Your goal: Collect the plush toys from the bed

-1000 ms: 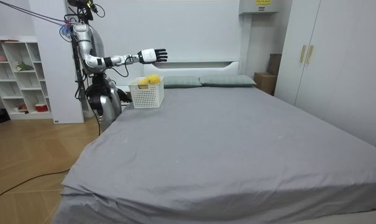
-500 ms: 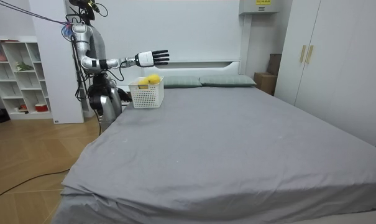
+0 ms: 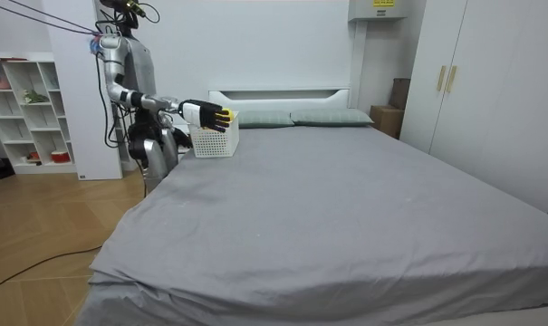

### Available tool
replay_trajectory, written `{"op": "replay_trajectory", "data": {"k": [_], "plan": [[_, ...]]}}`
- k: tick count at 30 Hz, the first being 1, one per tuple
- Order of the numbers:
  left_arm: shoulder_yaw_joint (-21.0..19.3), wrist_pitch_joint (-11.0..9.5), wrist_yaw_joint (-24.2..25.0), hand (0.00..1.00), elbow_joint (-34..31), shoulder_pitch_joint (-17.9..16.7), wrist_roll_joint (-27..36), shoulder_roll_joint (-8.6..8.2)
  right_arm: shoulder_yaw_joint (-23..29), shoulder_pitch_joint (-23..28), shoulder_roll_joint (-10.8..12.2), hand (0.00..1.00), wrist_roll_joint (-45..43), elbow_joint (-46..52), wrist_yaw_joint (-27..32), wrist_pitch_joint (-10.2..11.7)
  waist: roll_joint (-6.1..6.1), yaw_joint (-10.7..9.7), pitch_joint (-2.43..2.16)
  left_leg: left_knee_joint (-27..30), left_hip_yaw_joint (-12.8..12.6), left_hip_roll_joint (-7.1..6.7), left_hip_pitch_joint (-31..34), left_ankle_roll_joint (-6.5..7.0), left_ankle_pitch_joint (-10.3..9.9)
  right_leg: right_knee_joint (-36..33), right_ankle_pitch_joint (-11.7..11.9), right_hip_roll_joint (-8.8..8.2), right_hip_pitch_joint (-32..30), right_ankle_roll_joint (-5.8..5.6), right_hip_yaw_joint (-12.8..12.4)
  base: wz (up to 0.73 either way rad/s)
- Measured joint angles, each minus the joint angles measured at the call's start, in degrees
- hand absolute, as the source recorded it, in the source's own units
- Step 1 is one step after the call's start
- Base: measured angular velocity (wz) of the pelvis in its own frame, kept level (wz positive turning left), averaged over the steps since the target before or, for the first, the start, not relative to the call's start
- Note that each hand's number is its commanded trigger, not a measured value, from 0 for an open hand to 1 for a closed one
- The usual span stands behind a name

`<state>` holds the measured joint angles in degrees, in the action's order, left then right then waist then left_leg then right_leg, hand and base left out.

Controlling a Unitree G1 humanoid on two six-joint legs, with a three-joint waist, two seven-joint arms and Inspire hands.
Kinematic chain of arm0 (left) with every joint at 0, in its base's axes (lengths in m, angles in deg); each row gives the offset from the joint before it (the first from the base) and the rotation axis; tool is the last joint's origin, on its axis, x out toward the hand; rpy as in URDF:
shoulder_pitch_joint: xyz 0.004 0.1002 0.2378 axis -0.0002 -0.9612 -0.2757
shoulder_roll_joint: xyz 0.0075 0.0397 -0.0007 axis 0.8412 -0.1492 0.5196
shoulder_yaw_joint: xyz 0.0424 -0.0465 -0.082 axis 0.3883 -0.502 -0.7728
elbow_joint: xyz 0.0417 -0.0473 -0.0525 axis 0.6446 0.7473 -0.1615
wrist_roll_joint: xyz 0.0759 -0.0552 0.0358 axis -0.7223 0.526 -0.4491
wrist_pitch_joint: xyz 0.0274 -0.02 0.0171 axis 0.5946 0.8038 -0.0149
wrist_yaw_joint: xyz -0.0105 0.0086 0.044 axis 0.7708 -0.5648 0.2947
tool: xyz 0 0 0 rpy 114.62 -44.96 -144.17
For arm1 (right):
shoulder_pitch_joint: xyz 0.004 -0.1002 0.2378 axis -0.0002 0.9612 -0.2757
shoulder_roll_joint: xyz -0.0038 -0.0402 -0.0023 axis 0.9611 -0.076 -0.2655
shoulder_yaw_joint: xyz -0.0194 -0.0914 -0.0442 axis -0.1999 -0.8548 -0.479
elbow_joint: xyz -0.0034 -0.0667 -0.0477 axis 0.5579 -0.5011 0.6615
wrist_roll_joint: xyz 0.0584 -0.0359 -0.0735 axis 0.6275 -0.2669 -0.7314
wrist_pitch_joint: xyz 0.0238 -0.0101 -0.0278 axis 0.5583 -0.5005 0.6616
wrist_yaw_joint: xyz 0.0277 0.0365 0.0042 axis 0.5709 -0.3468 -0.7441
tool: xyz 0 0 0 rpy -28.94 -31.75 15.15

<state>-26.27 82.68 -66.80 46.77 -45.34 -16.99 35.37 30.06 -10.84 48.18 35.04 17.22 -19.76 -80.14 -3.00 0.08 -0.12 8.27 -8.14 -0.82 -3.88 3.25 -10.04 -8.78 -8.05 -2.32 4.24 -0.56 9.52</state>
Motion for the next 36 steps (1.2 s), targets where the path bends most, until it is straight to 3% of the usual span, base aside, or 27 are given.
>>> {"op": "replay_trajectory", "data": {"k": [3,6,10,19,21,25,29,36], "plan": [[-0.03,0.00,-0.04,0.00,0.00,-0.13,-0.01,-0.09,1.57,2.75,0.41,0.00,1.41,-3.25,0.13,-0.03,0.21,-0.11,0.12,-0.16,-0.30,0.03,-0.61,0.01,-0.09,0.07,0.00,0.00,0.47,-0.01,-0.15,-0.04],[-0.09,0.00,-0.12,0.00,-0.16,-0.61,-0.06,-0.09,3.33,4.05,0.53,0.00,5.88,-7.27,0.39,0.01,0.78,-1.46,0.10,-0.13,-0.47,0.09,-0.71,0.02,-0.26,0.09,-0.01,0.01,0.49,-0.03,-0.31,-0.02],[-0.07,-0.35,-0.87,0.00,-0.15,-0.69,-0.04,-0.09,4.23,5.43,0.88,0.00,8.25,-17.12,0.75,0.13,1.51,-2.77,-0.34,-0.44,-0.54,0.12,-0.96,-0.07,-0.37,0.03,-0.01,0.22,0.64,-0.02,-1.32,-0.04],[-1.65,-1.48,-0.49,0.00,0.41,-2.01,-0.04,-0.13,6.93,7.15,1.83,0.00,11.33,-41.83,-1.97,-0.02,1.00,-4.74,-0.30,-0.57,-1.11,0.10,-1.77,-0.17,-0.61,0.11,-0.37,0.35,0.98,-0.09,-2.28,-0.04],[-2.97,-1.47,-0.40,0.00,1.27,-1.88,-0.04,-0.20,7.24,7.16,2.01,0.00,8.56,-47.83,-3.66,-0.13,0.79,-4.71,-0.30,-0.57,-1.08,0.09,-1.92,-0.18,-0.61,0.13,-0.62,0.37,0.77,-0.11,-2.45,0.00],[-4.42,-0.91,0.83,0.00,2.28,-2.73,-0.69,-0.17,6.55,7.60,2.06,0.00,-0.65,-59.30,-8.83,-2.85,0.27,-4.39,-0.20,-0.63,-1.22,0.09,-2.38,-0.34,-0.73,0.10,-1.06,0.37,0.80,-0.07,-2.35,0.00],[-4.57,0.87,1.72,0.00,2.25,-1.97,-0.82,-0.19,-1.33,8.40,1.97,0.00,-14.49,-63.50,-15.79,-6.40,0.35,-3.89,-0.19,-0.76,-1.21,0.14,-2.50,-0.39,-0.85,-0.01,-1.06,0.46,0.75,-0.05,-2.37,-0.03],[-4.51,1.78,1.82,0.00,2.19,-1.39,-1.83,-0.74,-3.17,5.17,2.11,0.00,-27.60,-66.53,-21.08,-9.79,0.61,-2.73,-0.19,-0.80,-1.09,0.11,-2.87,-0.38,-1.01,0.08,-1.06,0.46,0.99,-0.05,-2.23,0.00]]}}
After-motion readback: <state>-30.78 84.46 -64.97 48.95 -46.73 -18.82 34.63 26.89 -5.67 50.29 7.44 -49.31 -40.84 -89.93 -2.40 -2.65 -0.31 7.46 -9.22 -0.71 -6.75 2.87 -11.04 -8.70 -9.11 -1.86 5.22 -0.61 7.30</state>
